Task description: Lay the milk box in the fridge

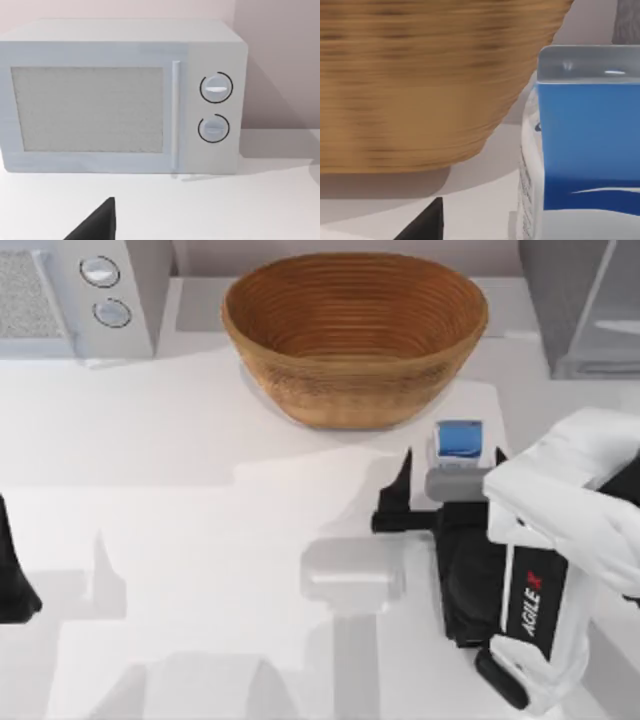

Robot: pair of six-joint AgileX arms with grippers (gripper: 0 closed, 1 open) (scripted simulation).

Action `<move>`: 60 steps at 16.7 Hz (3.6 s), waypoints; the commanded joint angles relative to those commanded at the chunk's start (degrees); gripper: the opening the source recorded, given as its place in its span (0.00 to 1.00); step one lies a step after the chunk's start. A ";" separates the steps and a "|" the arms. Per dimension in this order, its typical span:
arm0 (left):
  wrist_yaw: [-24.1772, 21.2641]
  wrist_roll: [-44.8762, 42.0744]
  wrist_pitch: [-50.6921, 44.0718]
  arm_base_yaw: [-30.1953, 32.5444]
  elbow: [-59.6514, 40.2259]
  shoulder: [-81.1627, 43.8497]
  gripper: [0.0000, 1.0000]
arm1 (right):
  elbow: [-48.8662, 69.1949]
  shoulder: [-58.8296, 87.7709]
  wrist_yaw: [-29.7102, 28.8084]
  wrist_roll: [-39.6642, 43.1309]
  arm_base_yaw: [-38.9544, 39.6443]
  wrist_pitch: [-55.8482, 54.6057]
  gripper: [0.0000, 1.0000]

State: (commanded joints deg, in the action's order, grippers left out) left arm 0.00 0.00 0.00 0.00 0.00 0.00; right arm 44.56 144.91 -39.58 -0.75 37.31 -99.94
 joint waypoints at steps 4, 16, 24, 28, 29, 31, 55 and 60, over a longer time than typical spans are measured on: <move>0.00 0.00 0.00 0.00 0.00 0.00 1.00 | 3.27 0.18 2.14 0.15 -2.15 3.10 1.00; 0.00 0.00 0.00 0.00 0.00 0.00 1.00 | 5.42 -0.10 3.36 0.11 -3.32 5.46 0.70; 0.00 0.00 0.00 0.00 0.00 0.00 1.00 | 5.42 -0.10 3.36 0.11 -3.32 5.46 0.10; 0.00 0.00 0.00 0.00 0.00 0.00 1.00 | 5.42 -0.10 3.36 0.11 -3.32 5.46 0.00; 0.00 0.00 0.00 0.00 0.00 0.00 1.00 | 5.42 -0.10 3.36 0.11 -3.32 5.46 0.00; 0.00 0.00 0.00 0.00 0.00 0.00 1.00 | 5.42 -0.10 3.36 0.11 -3.32 5.46 0.00; 0.00 0.00 0.00 0.00 0.00 0.00 1.00 | 1.86 -34.27 3.72 -0.39 -2.97 36.27 0.00; 0.00 0.00 0.00 0.00 0.00 0.00 1.00 | 1.83 -34.11 3.76 -0.49 -2.80 36.36 0.00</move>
State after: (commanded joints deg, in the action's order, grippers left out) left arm 0.00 0.00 0.00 0.00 0.00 0.00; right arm 46.39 110.80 -35.82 -1.24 34.51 -63.58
